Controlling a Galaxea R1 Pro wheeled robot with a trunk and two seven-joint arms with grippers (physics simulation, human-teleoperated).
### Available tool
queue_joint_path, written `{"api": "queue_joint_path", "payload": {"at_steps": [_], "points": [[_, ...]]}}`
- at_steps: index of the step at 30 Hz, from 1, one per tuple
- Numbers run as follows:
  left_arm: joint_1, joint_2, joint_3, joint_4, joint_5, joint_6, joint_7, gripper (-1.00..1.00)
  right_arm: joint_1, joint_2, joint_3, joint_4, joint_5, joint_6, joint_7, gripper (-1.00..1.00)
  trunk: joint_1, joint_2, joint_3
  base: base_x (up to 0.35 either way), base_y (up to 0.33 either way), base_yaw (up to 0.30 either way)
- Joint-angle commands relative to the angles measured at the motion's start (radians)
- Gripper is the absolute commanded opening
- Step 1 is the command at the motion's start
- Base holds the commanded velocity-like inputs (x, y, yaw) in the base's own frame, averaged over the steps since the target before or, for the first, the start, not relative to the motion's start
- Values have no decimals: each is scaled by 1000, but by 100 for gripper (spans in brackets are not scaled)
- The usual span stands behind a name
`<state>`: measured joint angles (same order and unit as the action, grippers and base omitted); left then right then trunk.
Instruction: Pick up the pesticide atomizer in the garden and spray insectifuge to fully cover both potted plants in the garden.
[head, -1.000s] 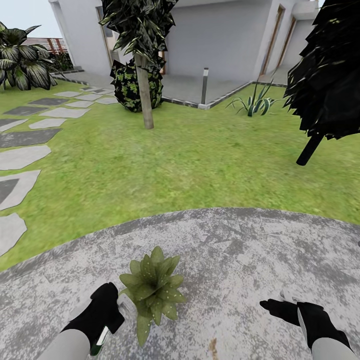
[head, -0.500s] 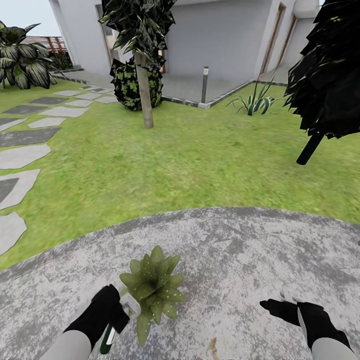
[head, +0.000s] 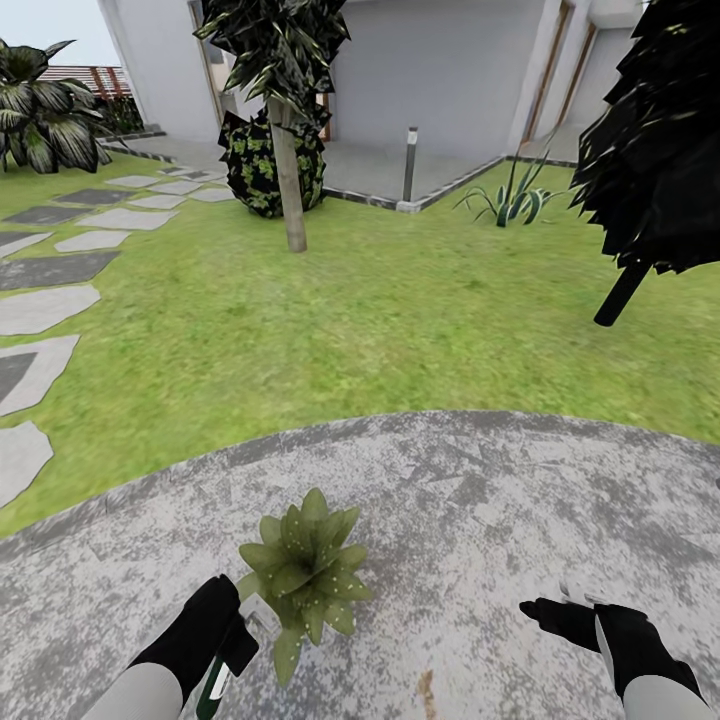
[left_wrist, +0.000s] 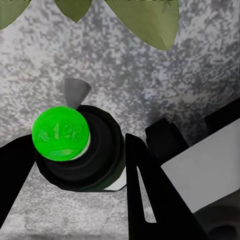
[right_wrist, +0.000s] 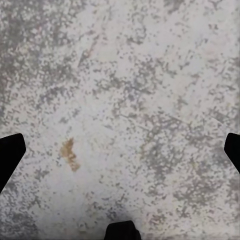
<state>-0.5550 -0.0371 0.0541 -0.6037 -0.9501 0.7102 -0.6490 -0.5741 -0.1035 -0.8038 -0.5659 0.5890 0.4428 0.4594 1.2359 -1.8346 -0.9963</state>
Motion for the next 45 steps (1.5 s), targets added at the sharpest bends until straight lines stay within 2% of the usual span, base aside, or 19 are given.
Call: {"api": "queue_joint_path", "payload": {"at_steps": [1,15,22,35,45], "points": [[0,-1,6,-2,-10,2,-9,-100,-1,1,-7,-2,10,2,10,100,0,0,-1,0,0,0],[0,-6,5,-5,-9,-6,-9,-100,-1,4,-6,0,9,2,10,100,0,0,-11,0,0,-1],[0,0,10,-5,-12,-21,-9,-100,-1,4,-6,0,9,2,10,100,0,0,-13,-41,34,-206],[0,0,12,-7,-12,-21,-9,-100,-1,4,-6,0,9,2,10,100,0,0,-15,-175,232,-50],[0,0,12,-7,-12,-21,-9,-100,-1,4,-6,-1,9,2,10,100,0,0,-20,31,244,-194]]}}
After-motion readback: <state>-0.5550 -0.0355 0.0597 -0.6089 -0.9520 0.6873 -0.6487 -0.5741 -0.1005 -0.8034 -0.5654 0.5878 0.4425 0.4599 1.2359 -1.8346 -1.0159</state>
